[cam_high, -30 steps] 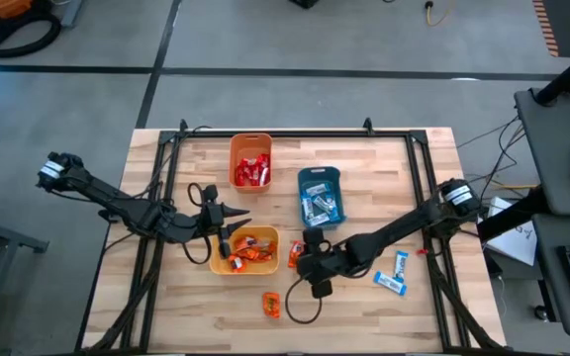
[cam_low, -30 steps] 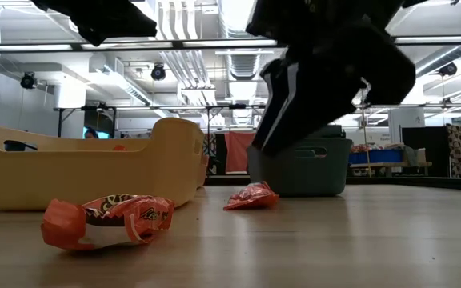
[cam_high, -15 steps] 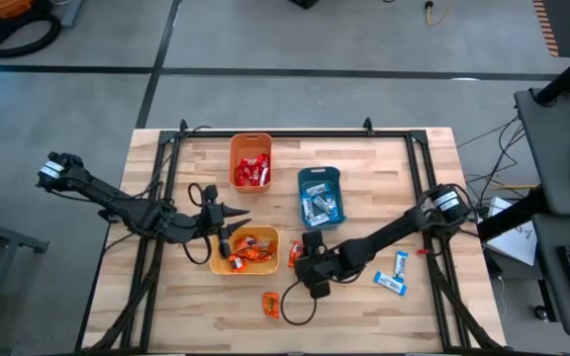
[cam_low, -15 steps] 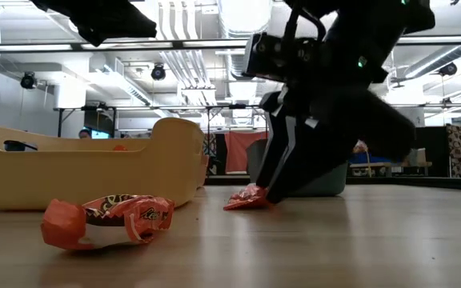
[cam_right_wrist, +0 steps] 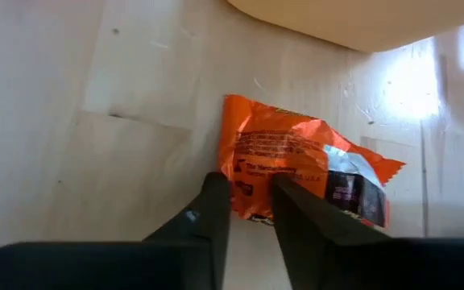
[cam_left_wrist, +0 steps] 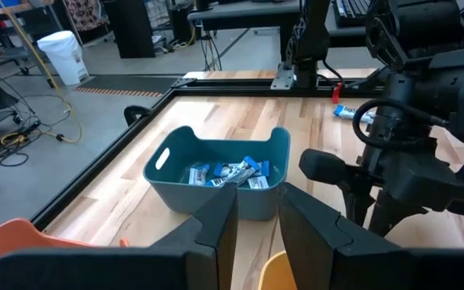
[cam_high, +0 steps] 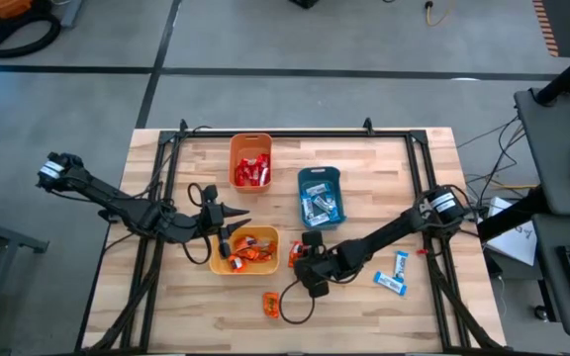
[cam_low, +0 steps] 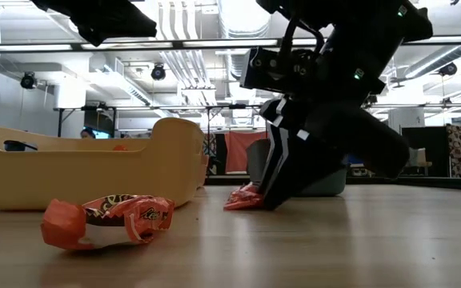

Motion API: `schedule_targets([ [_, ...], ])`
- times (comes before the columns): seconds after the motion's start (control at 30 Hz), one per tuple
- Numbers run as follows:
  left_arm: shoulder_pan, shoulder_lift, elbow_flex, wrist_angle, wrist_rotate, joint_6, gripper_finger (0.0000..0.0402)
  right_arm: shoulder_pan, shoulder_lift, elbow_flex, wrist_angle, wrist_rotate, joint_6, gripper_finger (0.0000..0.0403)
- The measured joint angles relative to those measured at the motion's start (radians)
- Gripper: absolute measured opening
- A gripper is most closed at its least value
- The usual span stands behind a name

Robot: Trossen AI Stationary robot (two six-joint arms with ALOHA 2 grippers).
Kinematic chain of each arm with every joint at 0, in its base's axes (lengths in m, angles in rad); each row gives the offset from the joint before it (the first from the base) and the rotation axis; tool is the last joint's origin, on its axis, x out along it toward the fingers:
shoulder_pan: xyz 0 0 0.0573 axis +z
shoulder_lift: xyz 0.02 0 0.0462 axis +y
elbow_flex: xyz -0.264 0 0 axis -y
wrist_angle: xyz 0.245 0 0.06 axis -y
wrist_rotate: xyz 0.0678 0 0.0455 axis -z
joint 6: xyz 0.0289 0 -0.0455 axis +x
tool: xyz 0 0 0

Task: Organize candy in baskets
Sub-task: Put the orange chocolate into the yellow bin

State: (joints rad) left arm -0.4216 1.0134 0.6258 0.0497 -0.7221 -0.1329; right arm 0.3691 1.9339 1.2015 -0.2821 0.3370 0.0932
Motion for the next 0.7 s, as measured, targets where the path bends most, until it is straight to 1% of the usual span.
schedule_targets([
  [0.13,0.0,0.0,0.0,0.0,0.0,0.0,0.0076,-0.001,0.001,0.0,0.0,0.003,-0.005,0.0043],
  [0.27,0.0,0.0,0.0,0.001,0.0,0.0,0.0076,-0.002,0.001,0.0,-0.001,0.003,-0.008,0.0014],
  [0.47,0.0,0.0,0.0,0.002,0.0,-0.008,0.0076,-0.001,-0.021,-0.002,-0.014,-0.012,-0.018,0.0009],
  [0.6,0.0,0.0,0.0,0.002,-0.001,-0.008,0.0076,-0.001,-0.066,0.002,-0.03,-0.016,-0.027,0.0008],
  [0.7,0.0,0.0,0.0,0.002,-0.001,-0.011,0.0076,-0.001,-0.114,0.003,-0.031,-0.042,-0.026,0.0008],
])
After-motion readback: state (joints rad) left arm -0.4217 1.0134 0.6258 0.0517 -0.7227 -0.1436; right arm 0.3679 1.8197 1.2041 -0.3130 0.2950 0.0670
